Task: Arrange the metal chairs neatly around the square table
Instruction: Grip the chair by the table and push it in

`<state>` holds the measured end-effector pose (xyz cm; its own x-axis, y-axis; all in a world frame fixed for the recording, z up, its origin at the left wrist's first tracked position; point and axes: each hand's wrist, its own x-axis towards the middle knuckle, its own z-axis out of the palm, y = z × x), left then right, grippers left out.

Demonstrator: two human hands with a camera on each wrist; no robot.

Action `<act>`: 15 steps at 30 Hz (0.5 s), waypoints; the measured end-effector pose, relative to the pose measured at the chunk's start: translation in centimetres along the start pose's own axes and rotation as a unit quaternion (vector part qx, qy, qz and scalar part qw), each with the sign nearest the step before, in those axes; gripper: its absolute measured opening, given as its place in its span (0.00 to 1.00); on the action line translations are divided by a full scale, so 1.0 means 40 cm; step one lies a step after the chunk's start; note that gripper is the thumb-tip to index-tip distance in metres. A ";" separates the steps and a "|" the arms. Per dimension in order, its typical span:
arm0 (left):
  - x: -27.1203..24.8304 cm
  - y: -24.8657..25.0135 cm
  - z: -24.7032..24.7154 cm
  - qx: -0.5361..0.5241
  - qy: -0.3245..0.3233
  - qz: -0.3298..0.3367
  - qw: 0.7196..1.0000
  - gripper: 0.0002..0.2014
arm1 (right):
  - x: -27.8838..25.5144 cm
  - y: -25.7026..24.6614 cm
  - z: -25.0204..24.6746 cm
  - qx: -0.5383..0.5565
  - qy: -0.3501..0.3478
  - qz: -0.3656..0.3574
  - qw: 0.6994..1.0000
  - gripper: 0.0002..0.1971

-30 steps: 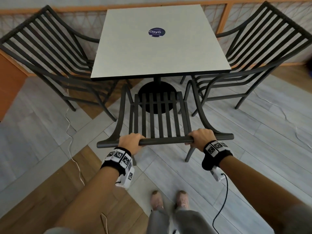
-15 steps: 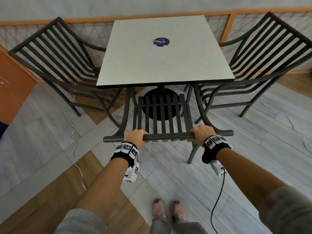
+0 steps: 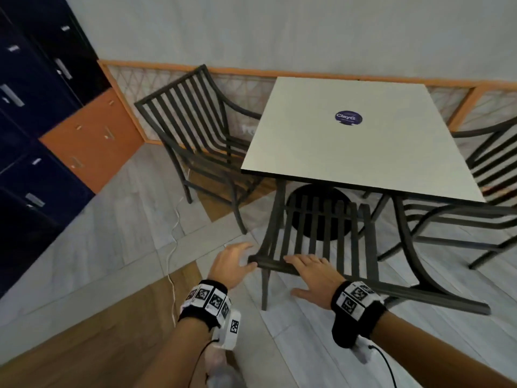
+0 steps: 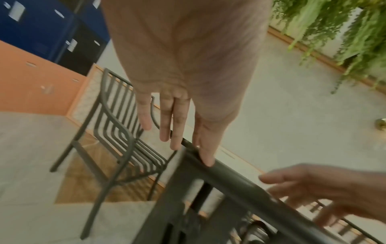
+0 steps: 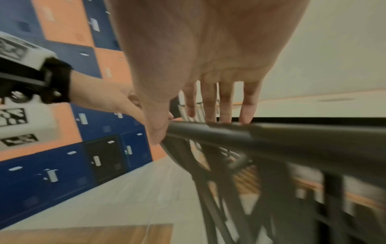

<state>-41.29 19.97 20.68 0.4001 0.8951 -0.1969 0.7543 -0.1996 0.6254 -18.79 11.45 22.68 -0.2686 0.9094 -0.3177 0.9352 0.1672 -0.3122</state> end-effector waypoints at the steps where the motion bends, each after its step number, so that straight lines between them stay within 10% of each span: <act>1: 0.011 -0.042 -0.046 0.003 0.001 -0.018 1.000 0.26 | 0.058 -0.049 -0.017 0.008 0.004 -0.023 1.000 0.36; 7: 0.143 -0.323 -0.349 0.034 0.040 -0.052 0.997 0.23 | 0.461 -0.319 -0.137 0.037 0.049 -0.075 0.995 0.34; 15: 0.413 -0.543 -0.666 0.104 0.081 -0.023 0.991 0.16 | 0.922 -0.431 -0.218 0.113 0.026 0.026 0.993 0.34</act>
<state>-64.92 49.72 23.96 0.2869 0.9540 -0.0870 0.8673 -0.2201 0.4465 -42.80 45.42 24.14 -0.2031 0.9342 -0.2934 0.8706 0.0351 -0.4908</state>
